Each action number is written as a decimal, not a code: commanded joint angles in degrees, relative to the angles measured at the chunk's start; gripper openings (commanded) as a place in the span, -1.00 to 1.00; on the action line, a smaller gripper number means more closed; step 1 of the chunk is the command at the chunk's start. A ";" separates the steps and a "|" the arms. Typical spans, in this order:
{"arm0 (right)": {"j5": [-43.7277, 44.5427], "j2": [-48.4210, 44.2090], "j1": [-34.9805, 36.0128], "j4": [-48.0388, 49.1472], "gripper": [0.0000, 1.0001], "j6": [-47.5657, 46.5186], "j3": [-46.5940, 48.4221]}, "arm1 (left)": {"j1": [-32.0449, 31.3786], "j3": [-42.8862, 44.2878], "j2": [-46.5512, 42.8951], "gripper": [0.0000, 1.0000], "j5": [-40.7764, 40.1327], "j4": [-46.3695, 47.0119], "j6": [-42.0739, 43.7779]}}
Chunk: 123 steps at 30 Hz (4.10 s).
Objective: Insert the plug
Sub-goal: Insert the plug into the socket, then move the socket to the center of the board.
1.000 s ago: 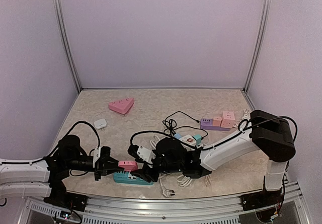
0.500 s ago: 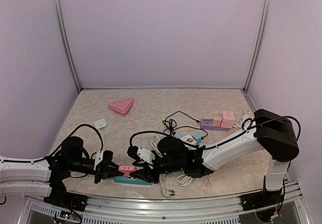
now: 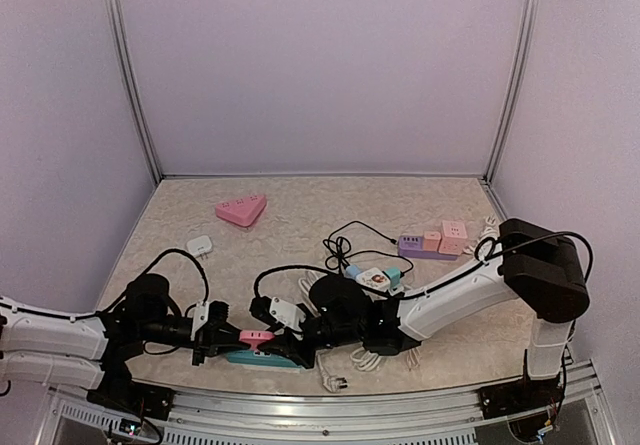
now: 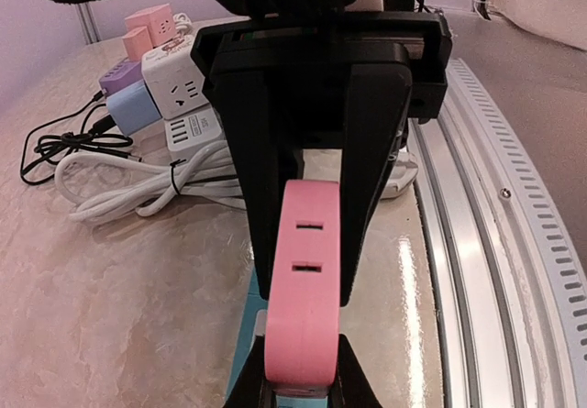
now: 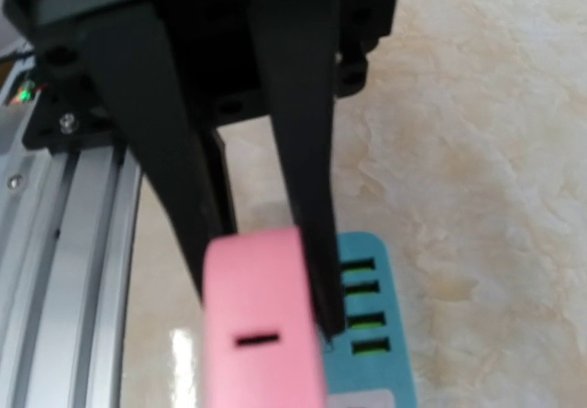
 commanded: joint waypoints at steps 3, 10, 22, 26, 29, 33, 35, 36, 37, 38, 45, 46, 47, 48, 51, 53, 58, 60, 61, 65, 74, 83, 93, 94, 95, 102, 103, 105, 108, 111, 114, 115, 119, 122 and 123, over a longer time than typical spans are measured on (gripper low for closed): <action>1.34 1.85 0.41 -1.78 -0.67 -1.09 0.71 | 0.18 -0.36 2.39 -1.00 -0.78 1.81 3.88; 2.68 1.84 0.41 -1.90 -0.74 -1.90 0.33 | 0.10 -0.17 4.07 -1.00 -0.55 3.14 6.77; 4.97 2.01 0.39 -1.44 -0.80 -4.87 0.93 | 1.24 0.60 5.28 -1.00 -2.02 3.53 11.35; 5.20 2.29 0.44 -1.42 -0.80 -4.92 1.07 | 1.24 0.44 6.19 -1.00 -1.55 3.86 13.04; 5.18 2.14 0.46 -1.53 -0.80 -4.92 0.90 | 1.24 1.05 6.79 -1.00 -1.73 3.82 13.54; 4.75 2.53 0.40 -1.38 -0.81 -4.78 0.76 | 1.18 0.96 7.72 -1.00 -0.81 3.14 14.02; 4.58 2.81 0.39 -1.31 -0.81 -4.38 0.55 | 0.99 1.00 7.86 -1.00 -0.75 2.65 14.08; 4.45 2.90 0.42 -1.28 -0.81 -4.20 0.47 | 0.79 1.18 7.95 -1.00 -0.71 2.16 14.08; 4.15 3.00 0.39 -1.26 -0.81 -3.99 0.26 | 0.54 1.32 8.09 -1.00 -0.69 1.52 14.22; 3.95 2.99 0.45 -1.34 -0.81 -3.77 0.19 | 0.10 1.49 8.22 -1.00 -0.71 0.78 14.28; 3.60 1.98 0.93 -3.45 -0.85 -2.96 -0.76 | -1.10 3.13 9.28 -1.00 -1.58 -1.18 9.21; 3.43 2.01 1.05 -3.94 -0.87 -2.95 -0.78 | -1.19 3.57 9.50 -1.00 -1.35 -2.07 7.22; 3.29 2.12 1.18 -4.36 -0.88 -2.98 -0.78 | -1.34 3.79 10.00 -1.00 -1.29 -2.29 6.41; 3.23 2.27 1.29 -4.78 -0.89 -2.93 -0.83 | -1.47 3.85 10.33 -1.00 -1.29 -2.20 6.21; 3.43 2.62 1.47 -5.73 -0.96 -2.90 -1.37 | -1.95 3.97 11.73 -1.00 -0.94 -1.46 5.64; 3.86 2.94 1.65 -6.92 -1.00 -2.97 -1.50 | -2.18 4.31 12.83 -1.00 -0.97 -1.37 5.47; 5.69 4.38 2.77 -12.71 -1.00 -3.77 -0.04 | -2.65 5.31 15.55 -1.00 -1.64 -2.03 5.93; 6.94 4.43 2.78 -14.49 -1.00 -4.35 0.00 | -3.00 5.51 16.30 -1.00 -2.29 -2.22 6.61; 7.72 4.36 2.91 -15.58 -1.00 -4.78 0.13 | -3.29 5.45 16.64 -1.00 -2.68 -2.30 7.39; 8.88 5.28 3.03 -20.30 -1.00 -6.14 1.47 | -4.50 5.56 17.77 -1.00 -3.83 -2.33 8.69; 8.46 6.17 2.99 -21.24 -1.00 -4.23 1.31 | -3.35 5.40 17.70 -0.53 -2.41 -2.05 9.07; 12.47 4.02 3.01 -22.86 -1.00 -3.22 2.43 | -2.51 3.64 7.74 0.81 -3.33 -5.09 11.92; 16.94 2.47 3.03 -22.64 -1.00 -0.15 1.03 | 4.67 6.75 -10.03 0.98 0.65 -22.93 14.32; 17.15 2.23 2.94 -22.43 -0.95 0.19 1.05 | 4.93 7.35 -11.60 0.97 0.52 -24.11 14.34; 17.23 1.89 3.00 -22.03 -0.77 0.32 1.01 | 5.08 8.02 -12.61 0.98 0.31 -25.31 14.67; 14.13 -1.92 2.97 -19.41 0.40 -0.50 2.68 | 6.85 12.29 -16.63 0.97 -4.74 -26.98 12.63; 14.14 -2.99 3.02 -18.59 0.55 -0.71 2.39 | 7.23 13.28 -17.00 0.97 -5.92 -28.04 12.26; 15.56 -5.05 3.07 -16.95 0.82 -1.50 1.14 | 8.53 15.52 -17.39 0.97 -7.61 -30.91 11.34; 17.13 -6.50 2.87 -17.17 0.93 -4.37 0.56 | 11.20 19.00 -17.22 0.97 -9.41 -33.52 8.44; 16.27 -4.22 2.23 -20.61 0.96 -7.32 3.15 | 14.18 22.50 -16.28 0.98 -11.89 -34.73 5.17; 14.45 -1.00 1.62 -25.25 0.96 -11.31 5.89 | 18.68 29.52 -13.48 0.98 -15.28 -39.21 1.23; 13.75 -0.08 1.42 -26.57 0.97 -12.08 6.69 | 20.38 31.94 -12.07 0.97 -15.72 -41.57 0.25; 13.41 2.98 0.70 -29.38 0.96 -15.24 10.38 | 24.98 40.09 -6.06 0.97 -23.22 -49.83 -2.04; 13.43 3.54 0.27 -27.80 0.96 -15.70 10.44 | 28.02 43.31 -2.51 0.97 -25.69 -52.16 -3.16; 12.01 3.62 -0.24 -26.64 0.95 -15.51 9.78 | 28.57 44.02 -1.90 0.97 -25.35 -52.34 -3.23</action>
